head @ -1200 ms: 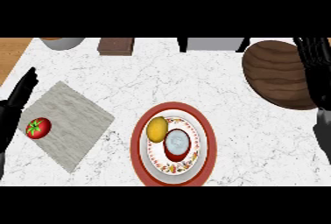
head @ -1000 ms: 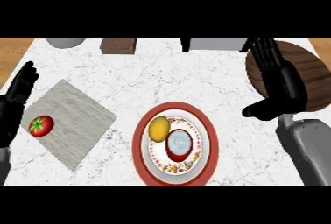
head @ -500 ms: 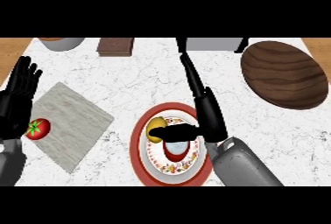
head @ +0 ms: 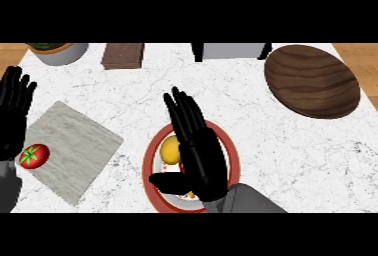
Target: Pick the can from the plate and place it in the bowl
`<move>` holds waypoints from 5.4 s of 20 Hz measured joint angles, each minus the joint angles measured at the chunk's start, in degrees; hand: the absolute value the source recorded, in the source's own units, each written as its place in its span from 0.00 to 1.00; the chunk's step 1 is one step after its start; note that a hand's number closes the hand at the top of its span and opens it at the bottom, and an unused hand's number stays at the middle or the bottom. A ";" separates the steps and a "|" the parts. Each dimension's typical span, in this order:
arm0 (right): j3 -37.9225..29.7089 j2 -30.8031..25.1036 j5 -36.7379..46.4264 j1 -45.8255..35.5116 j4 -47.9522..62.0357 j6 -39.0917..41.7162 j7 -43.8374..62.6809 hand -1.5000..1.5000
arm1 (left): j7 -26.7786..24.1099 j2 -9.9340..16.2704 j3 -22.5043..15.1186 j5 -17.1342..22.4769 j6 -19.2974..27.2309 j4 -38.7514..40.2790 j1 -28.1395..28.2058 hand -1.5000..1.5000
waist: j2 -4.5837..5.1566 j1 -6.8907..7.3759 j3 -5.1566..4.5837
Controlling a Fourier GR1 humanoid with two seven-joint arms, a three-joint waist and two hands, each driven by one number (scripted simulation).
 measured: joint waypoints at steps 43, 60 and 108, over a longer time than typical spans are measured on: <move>-0.77 -0.60 1.77 9.71 -18.66 50.56 32.74 0.00 | 0.31 -2.14 0.72 -1.29 -2.09 1.60 -3.92 0.50 | 2.02 2.80 0.44; -2.70 2.29 5.80 10.71 -8.42 49.65 27.03 0.00 | 1.74 -3.53 3.09 -2.79 -4.62 -0.13 -3.57 0.50 | 2.12 3.23 0.46; -43.75 -48.74 -4.00 10.68 14.77 45.19 -31.37 1.00 | 1.45 -6.29 7.29 -5.02 -5.75 -1.46 -2.40 0.50 | 3.62 0.77 1.49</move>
